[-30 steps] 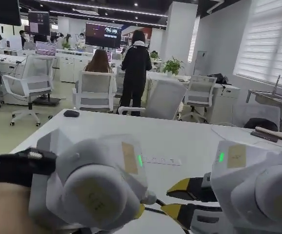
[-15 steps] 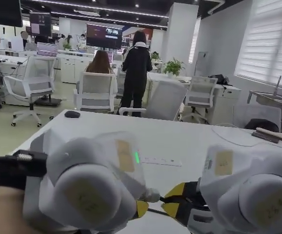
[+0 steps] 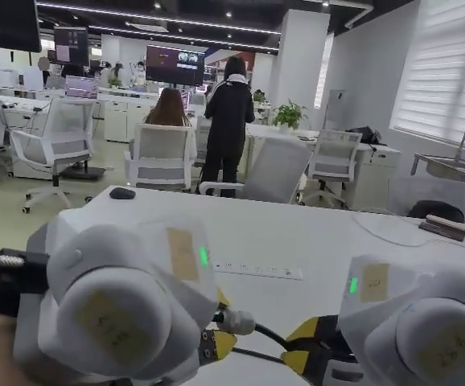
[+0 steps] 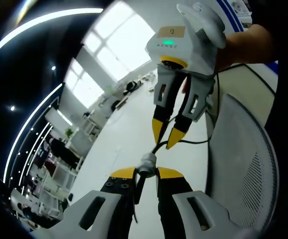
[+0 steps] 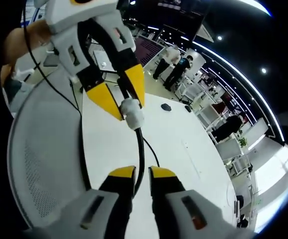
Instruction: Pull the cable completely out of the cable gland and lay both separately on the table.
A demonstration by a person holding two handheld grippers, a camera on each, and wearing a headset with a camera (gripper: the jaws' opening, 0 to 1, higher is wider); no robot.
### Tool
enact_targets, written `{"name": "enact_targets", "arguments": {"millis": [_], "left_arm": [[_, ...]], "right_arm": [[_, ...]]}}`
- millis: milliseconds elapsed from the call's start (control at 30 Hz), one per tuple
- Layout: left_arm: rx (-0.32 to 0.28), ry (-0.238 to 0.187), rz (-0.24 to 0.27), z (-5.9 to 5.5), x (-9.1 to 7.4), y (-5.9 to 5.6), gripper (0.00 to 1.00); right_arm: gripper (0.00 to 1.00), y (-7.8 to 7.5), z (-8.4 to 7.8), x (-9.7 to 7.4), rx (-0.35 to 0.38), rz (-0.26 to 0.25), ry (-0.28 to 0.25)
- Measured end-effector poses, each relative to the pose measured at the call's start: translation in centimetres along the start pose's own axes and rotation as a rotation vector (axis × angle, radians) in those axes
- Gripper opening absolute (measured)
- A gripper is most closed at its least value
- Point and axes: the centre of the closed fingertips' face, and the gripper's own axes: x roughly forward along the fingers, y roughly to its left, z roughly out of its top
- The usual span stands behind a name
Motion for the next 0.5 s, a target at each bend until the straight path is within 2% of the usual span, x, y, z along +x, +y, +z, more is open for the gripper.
{"name": "enact_targets", "arguments": {"millis": [67,200,267,333,500], "left_arm": [[-0.001,0.008,-0.007,-0.2,0.0,-0.1,0.16],[0.000,0.000,-0.004,0.0,-0.1,0.0,0.16],[-0.001,-0.003,-0.001,0.0,-0.1,0.1,0.16],[-0.003,-0.002,0.001,0.0,-0.1,0.1,0.16],[-0.008,-0.010,0.004,0.1,-0.2,0.2,0.16]], "right_arm": [[0.22,-0.2,0.8,0.1,0.005,-0.005,-0.028],[0.16,-0.2,3.4,0.3,-0.008,0.019,-0.108],[0.15,0.2,4.0,0.5,-0.039,0.031,-0.117],[0.04,0.3,4.1,0.5,-0.058,0.033,-0.119],[0.03,0.2,3.6,0.4,-0.052,0.027,-0.118]]}}
